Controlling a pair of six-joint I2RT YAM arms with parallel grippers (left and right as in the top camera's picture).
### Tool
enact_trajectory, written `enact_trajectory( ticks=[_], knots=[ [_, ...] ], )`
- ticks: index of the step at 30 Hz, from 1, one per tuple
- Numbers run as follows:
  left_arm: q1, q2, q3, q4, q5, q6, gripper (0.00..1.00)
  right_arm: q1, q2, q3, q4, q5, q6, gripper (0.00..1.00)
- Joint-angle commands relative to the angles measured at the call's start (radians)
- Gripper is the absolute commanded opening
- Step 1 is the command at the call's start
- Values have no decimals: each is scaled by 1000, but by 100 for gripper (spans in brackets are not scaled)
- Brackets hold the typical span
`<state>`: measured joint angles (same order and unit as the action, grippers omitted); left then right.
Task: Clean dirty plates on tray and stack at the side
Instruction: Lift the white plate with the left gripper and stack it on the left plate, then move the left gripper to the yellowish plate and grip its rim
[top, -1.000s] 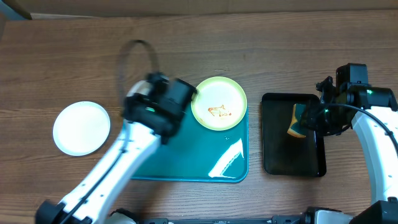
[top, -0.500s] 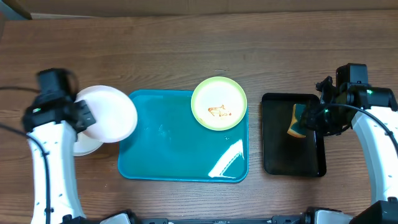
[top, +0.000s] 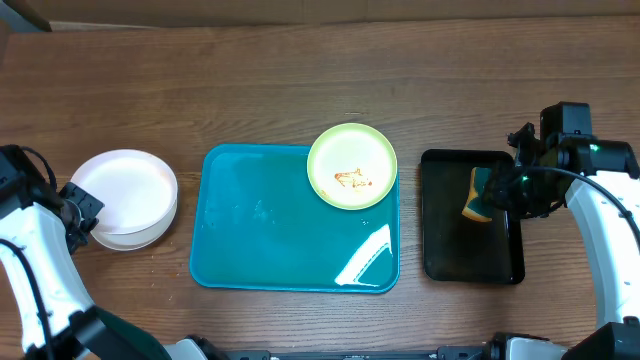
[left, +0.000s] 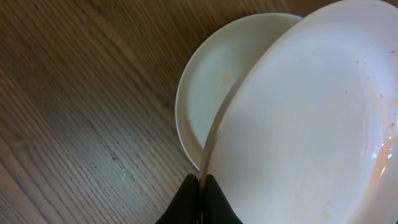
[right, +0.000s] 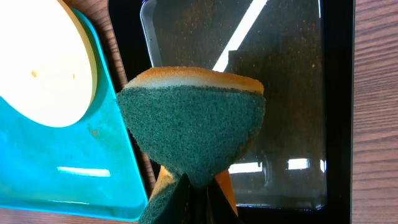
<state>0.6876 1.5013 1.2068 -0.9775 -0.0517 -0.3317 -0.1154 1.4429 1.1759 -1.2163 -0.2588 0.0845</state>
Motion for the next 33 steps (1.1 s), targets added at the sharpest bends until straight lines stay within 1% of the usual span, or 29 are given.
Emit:
enact_trajectory(
  ticks=[1,6,8,9,10,11,13,14,15,16,17,18,22,25,27,29,31,33],
  knots=[
    [26,66,13,6,18,-52,4,3,-13,1,3,-13,-8,4],
    [59,140,13,13,19,-58,4,3,-13,1,0,-13,-8,4],
    [65,162,13,14,22,-58,8,3,-13,1,0,-12,-8,4],
    [66,173,13,15,30,-58,15,3,-13,1,0,-12,-8,4],
    [66,174,13,19,41,-56,26,3,-13,1,0,-12,-8,4],
    [66,174,13,27,64,-43,35,3,-13,1,0,-12,-8,4],
    [66,172,16,40,125,-12,47,3,-13,1,0,-13,-8,4],
    [66,171,21,40,154,-8,50,3,-13,1,-1,-13,-8,4],
    [66,171,27,39,191,-3,56,3,-13,1,-1,-13,-8,4],
    [64,169,36,35,232,6,63,3,-13,1,-1,-13,-8,4],
    [63,167,43,31,268,16,71,3,-13,1,-1,-13,-8,4],
    [61,161,50,27,308,24,77,3,-13,1,-1,-13,-8,4],
    [21,113,54,29,417,55,85,3,-13,1,1,-13,-7,4],
    [-64,59,54,35,430,101,87,3,-13,1,2,-13,-8,4],
    [-143,24,54,44,426,141,96,3,-13,1,3,-13,-7,4],
    [-249,-9,54,62,430,169,100,3,-13,1,4,-13,-7,4],
    [-357,-26,54,89,449,179,100,3,-13,1,4,-13,-7,4],
    [-454,-30,54,102,437,179,100,3,-13,1,4,-13,-7,4]
  ],
)
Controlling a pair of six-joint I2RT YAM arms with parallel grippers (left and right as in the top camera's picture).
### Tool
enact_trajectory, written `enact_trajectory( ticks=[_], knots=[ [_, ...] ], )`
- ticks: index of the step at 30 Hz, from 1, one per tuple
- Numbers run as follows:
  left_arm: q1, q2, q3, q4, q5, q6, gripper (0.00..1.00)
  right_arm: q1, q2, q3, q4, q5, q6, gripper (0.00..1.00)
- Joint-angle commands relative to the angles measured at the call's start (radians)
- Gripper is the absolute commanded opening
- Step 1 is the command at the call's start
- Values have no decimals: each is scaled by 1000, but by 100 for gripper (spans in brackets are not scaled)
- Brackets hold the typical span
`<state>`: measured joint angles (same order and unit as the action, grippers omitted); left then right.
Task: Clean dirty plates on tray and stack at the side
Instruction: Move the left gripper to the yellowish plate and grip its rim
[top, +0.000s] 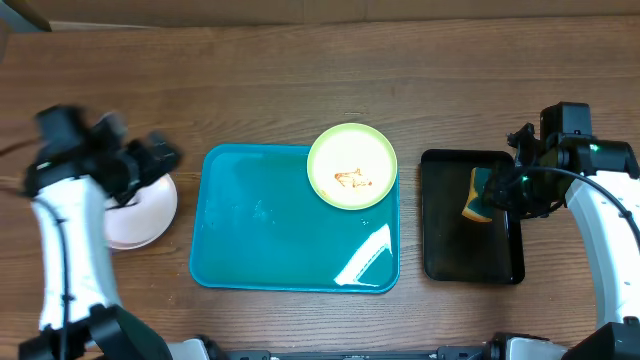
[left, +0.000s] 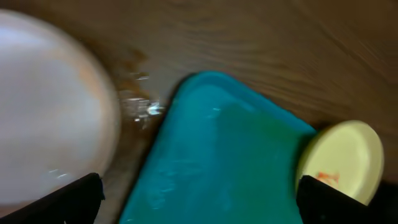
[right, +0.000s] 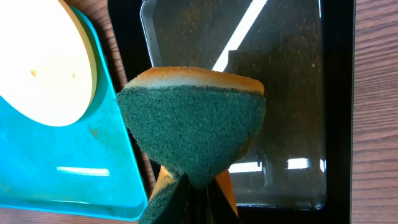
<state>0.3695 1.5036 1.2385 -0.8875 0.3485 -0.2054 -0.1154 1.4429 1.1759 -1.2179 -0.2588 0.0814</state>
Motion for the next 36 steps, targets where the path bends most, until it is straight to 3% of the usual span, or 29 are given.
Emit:
enact_trajectory(
  ticks=[1,7,14,27,36],
  knots=[
    [-181,-31,22,22,32,52,100,3,-13,1,6,-13,-4,4],
    [-392,-22,22,200,60,48,99,3,-13,1,6,-13,-4,4],
    [-587,47,22,345,-200,53,100,3,-12,1,5,-13,-4,4],
    [-685,362,22,468,-95,105,99,3,-12,1,5,-13,-4,4],
    [-684,470,22,437,-98,105,65,3,-12,1,5,-13,-4,4]
  ],
)
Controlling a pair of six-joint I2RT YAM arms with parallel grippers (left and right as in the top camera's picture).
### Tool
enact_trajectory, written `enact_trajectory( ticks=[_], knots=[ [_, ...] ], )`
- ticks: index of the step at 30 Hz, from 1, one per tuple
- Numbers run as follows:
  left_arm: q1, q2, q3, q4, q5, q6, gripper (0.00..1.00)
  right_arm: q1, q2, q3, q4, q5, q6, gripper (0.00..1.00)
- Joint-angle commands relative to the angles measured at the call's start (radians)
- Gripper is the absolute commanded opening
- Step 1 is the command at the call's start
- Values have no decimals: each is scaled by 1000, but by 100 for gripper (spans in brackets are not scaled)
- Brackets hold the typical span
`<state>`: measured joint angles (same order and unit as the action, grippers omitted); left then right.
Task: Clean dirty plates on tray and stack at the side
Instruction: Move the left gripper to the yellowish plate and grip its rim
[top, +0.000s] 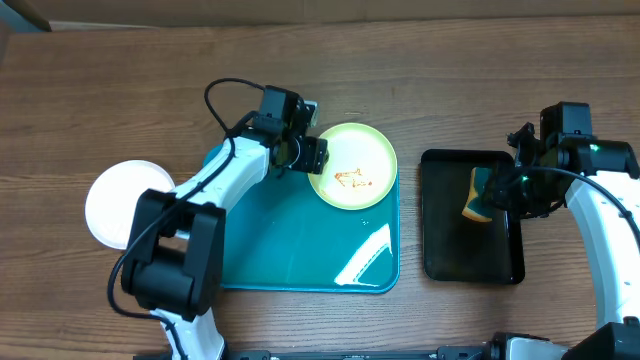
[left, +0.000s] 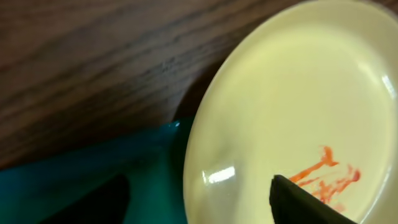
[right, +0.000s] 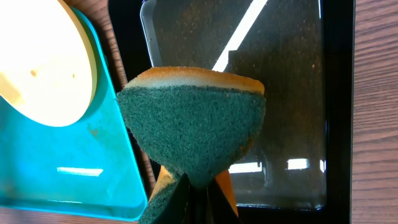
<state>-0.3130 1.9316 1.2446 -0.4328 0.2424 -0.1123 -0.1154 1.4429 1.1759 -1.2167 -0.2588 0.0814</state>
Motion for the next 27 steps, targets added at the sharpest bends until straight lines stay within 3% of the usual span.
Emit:
enact_trajectory(
  ticks=[1,7,10,16,27],
  knots=[
    [-2,51,16,-33,6,12,60,3,-12,1,4,-13,-4,4],
    [-2,69,16,-143,-43,12,15,3,-12,1,5,-13,-4,4],
    [0,69,16,-192,-43,11,6,3,-12,1,5,-13,-4,4],
    [0,68,16,-300,-44,-30,4,3,-12,1,3,-13,-4,4],
    [12,40,16,-525,-58,-277,4,7,-12,1,3,-57,-4,4]
  ],
)
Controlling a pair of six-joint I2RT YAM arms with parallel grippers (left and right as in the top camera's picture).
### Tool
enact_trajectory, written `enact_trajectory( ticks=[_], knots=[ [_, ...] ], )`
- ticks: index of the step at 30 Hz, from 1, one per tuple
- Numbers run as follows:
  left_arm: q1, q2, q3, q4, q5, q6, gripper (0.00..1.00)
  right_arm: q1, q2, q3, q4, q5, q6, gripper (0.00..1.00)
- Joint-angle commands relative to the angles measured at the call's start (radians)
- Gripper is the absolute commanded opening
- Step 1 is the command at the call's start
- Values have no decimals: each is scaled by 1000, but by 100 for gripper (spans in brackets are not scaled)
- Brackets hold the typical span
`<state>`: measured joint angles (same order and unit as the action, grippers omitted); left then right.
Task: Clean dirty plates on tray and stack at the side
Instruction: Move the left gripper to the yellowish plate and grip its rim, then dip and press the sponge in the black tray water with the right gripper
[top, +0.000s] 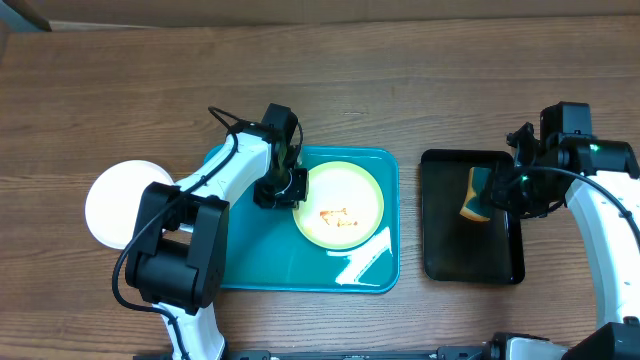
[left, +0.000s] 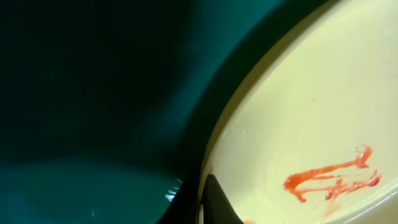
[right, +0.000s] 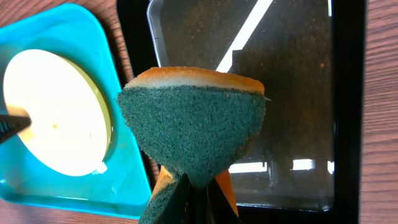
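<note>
A pale yellow plate (top: 340, 205) smeared with red sauce (left: 329, 180) lies on the teal tray (top: 240, 250), right of its middle. My left gripper (top: 282, 190) is shut on the plate's left rim (left: 211, 155). A white plate stack (top: 120, 205) sits on the table left of the tray. My right gripper (top: 495, 192) is shut on a green-and-yellow sponge (right: 193, 121), held over the black tray (top: 500, 260).
The black tray (right: 298, 74) holds a shallow film of water and stands right of the teal tray (right: 68, 186). Bare wooden table (top: 400, 70) lies behind both trays. My left arm stretches over the teal tray's left half.
The left gripper was open at the yellow plate's left rim at the tray's back right corner. Now it is shut on that rim, and the plate sits lower, near the tray's middle right.
The left gripper first held a white plate over the stack at the left. Then it was open and off the stack, beside the teal tray. Later it stood open at the yellow plate, and now grips it. The right gripper held the sponge over the black tray throughout.
</note>
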<state>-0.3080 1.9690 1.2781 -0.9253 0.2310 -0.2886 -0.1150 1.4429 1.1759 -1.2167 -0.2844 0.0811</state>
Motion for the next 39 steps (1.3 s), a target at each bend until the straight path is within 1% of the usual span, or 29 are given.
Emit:
enact_trajectory(
  ticks=[1,6,9,14,19,23,25,29,35,39],
  knots=[
    [6,3,-18,-45,-46,-103,4,11,-10,1,5,-31,-4,4],
    [6,3,-19,-78,-47,-105,4,55,29,1,52,-19,-3,4],
    [6,3,-19,-76,-47,-105,4,101,92,1,68,38,5,4],
    [5,3,-19,-69,-48,-105,4,171,243,1,76,71,32,4],
    [5,3,-19,-74,-47,-105,4,180,401,1,126,140,109,4],
    [5,3,-19,-71,-47,-105,4,167,518,1,192,146,114,4],
    [5,3,-19,-71,-47,-105,4,163,546,2,214,141,114,4],
    [5,3,-19,-72,-47,-105,4,161,544,29,232,134,113,4],
    [5,3,-19,-72,-47,-105,4,161,509,203,60,135,107,4],
    [5,3,-19,-77,-47,-105,4,157,422,261,-2,150,139,4]
  ],
)
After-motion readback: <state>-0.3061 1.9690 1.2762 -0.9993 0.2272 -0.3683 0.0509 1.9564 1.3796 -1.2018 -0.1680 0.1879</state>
